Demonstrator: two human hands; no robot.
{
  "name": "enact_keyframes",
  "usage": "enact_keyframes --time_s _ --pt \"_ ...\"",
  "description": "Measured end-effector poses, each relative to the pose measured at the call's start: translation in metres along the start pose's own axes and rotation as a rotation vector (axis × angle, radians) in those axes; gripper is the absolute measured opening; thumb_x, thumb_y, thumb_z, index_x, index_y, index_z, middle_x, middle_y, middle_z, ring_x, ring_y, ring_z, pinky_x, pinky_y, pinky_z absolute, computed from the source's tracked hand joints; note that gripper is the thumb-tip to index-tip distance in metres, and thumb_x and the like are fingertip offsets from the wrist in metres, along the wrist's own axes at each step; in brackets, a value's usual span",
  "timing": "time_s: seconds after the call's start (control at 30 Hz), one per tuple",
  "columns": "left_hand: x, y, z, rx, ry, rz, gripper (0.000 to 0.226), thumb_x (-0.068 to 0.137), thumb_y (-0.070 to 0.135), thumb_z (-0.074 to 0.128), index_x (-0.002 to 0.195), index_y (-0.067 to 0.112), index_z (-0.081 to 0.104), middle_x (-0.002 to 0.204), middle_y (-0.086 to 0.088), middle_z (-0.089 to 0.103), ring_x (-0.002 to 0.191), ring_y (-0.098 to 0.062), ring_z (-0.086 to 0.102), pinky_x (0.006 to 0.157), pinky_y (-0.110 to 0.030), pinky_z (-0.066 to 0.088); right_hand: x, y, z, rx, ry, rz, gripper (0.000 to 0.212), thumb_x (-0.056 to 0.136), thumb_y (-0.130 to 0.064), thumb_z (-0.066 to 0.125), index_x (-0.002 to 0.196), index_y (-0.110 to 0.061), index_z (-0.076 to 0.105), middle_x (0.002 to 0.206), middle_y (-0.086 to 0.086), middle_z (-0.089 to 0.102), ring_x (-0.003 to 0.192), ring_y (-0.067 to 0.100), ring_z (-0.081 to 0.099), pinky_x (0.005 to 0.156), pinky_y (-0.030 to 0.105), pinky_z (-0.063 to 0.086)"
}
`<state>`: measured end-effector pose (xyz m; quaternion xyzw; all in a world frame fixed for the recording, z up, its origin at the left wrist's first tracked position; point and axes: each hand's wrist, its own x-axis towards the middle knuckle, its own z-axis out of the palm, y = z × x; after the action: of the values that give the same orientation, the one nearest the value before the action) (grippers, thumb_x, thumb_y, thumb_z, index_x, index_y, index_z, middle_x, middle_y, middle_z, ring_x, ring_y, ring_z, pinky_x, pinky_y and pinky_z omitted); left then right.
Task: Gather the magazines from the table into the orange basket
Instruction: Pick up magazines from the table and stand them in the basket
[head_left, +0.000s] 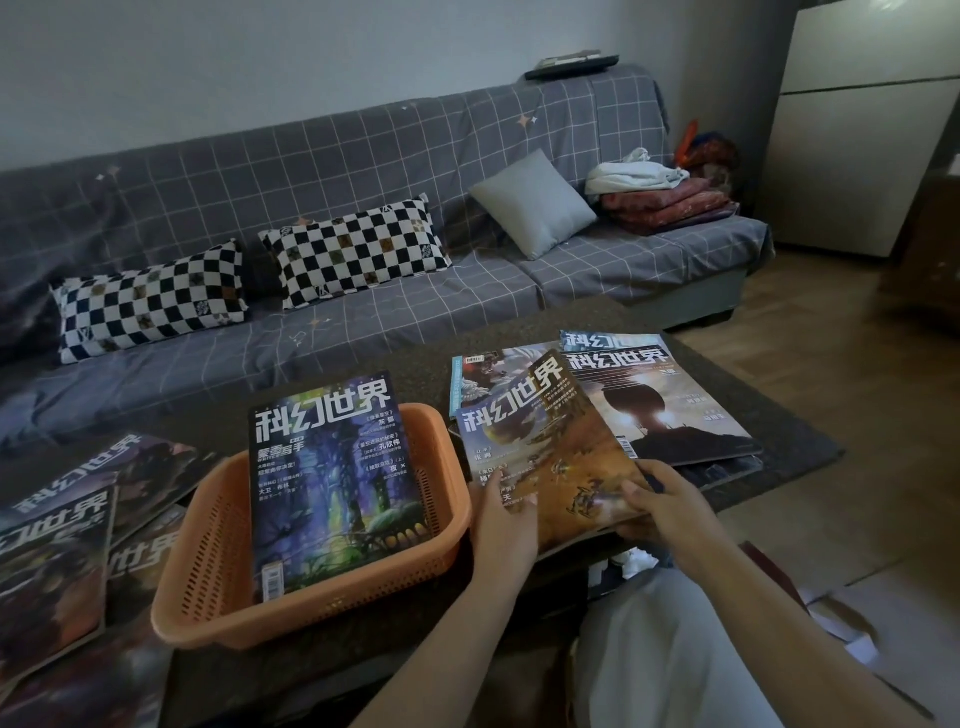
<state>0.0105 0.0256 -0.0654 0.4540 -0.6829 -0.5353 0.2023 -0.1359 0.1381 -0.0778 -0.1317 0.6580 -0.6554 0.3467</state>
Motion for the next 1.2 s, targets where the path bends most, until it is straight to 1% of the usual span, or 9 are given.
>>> enact_keyframes --time_s 0.27,0.33,0.43,0.53,0.63,0.77,0.9,1.0,1.2 --pt "-0.008 0.026 -0.001 0.033 -0.001 0.224 0.066 0.095 0.011 0.056 0.15 0.026 0.024 0.159 0.006 0.018 0.144 -0.014 0.022 0.116 -0.031 0.023 -0.017 -0.014 -0.033 0.244 -0.015 -0.019 0.018 0.09 -0.006 0.054 0.101 -0.018 0.062 0.089 0.009 0.067 0.063 0.017 0.066 0.047 0.027 0.051" --pt "-0.006 0.037 -0.005 -0.059 -0.004 0.222 0.069 0.095 0.011 0.055 0.151 0.032 0.021 0.155 0.009 0.027 0.107 -0.007 0.06 0.09 -0.029 0.052 -0.02 -0.02 -0.038 0.295 -0.058 -0.025 0.019 0.09 -0.006 0.052 0.103 -0.016 0.062 0.089 0.01 0.068 0.061 0.016 0.067 0.045 0.026 0.051" --pt "0.001 0.051 -0.017 -0.156 0.014 0.21 0.074 0.095 0.012 0.056 0.151 0.036 0.014 0.143 0.01 0.038 0.049 0.006 0.055 0.046 -0.012 0.043 -0.023 -0.027 -0.035 0.327 -0.116 -0.042 0.022 0.09 -0.006 0.052 0.106 -0.017 0.062 0.092 0.01 0.068 0.062 0.016 0.067 0.045 0.024 0.051" --pt "0.01 0.061 -0.043 -0.22 -0.009 0.184 0.063 0.092 0.021 0.062 0.147 0.027 0.031 0.136 0.009 0.048 0.099 -0.003 0.062 0.082 -0.026 0.052 -0.023 -0.033 -0.024 0.319 -0.179 -0.067 0.025 0.086 -0.007 0.055 0.106 -0.02 0.063 0.092 0.009 0.07 0.065 0.017 0.068 0.047 0.026 0.051" --pt "0.017 0.063 -0.074 -0.206 -0.039 0.19 0.034 0.095 0.024 0.058 0.128 0.019 0.054 0.114 0.004 0.066 0.103 -0.016 0.063 0.086 -0.035 0.052 -0.024 -0.039 -0.005 0.268 -0.256 -0.09 0.028 0.082 -0.012 0.058 0.109 -0.022 0.06 0.09 0.006 0.072 0.069 0.019 0.069 0.049 0.027 0.052" --pt "0.024 0.054 -0.109 -0.259 0.044 0.166 0.037 0.098 0.015 0.051 0.134 0.015 0.047 0.116 -0.005 0.062 0.109 -0.028 0.059 0.098 -0.052 0.046 -0.024 -0.043 0.032 0.2 -0.353 -0.105 0.036 0.076 -0.016 0.063 0.112 -0.022 0.057 0.096 0.008 0.071 0.081 0.026 0.07 0.058 0.033 0.055" --pt "0.027 0.039 -0.147 -0.313 0.115 0.183 0.032 0.098 0.009 0.049 0.129 0.018 0.051 0.117 -0.008 0.062 0.111 -0.031 0.059 0.095 -0.052 0.047 -0.022 -0.051 0.073 0.192 -0.414 -0.137 0.046 0.073 -0.017 0.067 0.117 -0.021 0.055 0.1 0.007 0.072 0.088 0.029 0.069 0.063 0.036 0.057" --pt "0.027 0.028 -0.173 -0.283 0.156 0.233 0.03 0.098 0.01 0.049 0.126 0.021 0.053 0.112 0.003 0.062 0.106 -0.015 0.057 0.08 -0.029 0.043 -0.016 -0.063 0.108 0.189 -0.439 -0.153 0.046 0.075 -0.016 0.068 0.118 -0.026 0.056 0.104 0.011 0.071 0.095 0.033 0.068 0.075 0.046 0.057" --pt "0.033 0.004 -0.212 -0.275 0.375 0.27 0.011 0.098 0.026 0.052 0.1 0.034 0.059 0.089 0.013 0.067 0.072 0.008 0.062 0.063 -0.017 0.043 -0.001 -0.076 0.18 0.161 -0.368 -0.164 0.027 0.084 -0.011 0.066 0.108 -0.021 0.059 0.098 0.013 0.071 0.086 0.03 0.07 0.071 0.044 0.058"
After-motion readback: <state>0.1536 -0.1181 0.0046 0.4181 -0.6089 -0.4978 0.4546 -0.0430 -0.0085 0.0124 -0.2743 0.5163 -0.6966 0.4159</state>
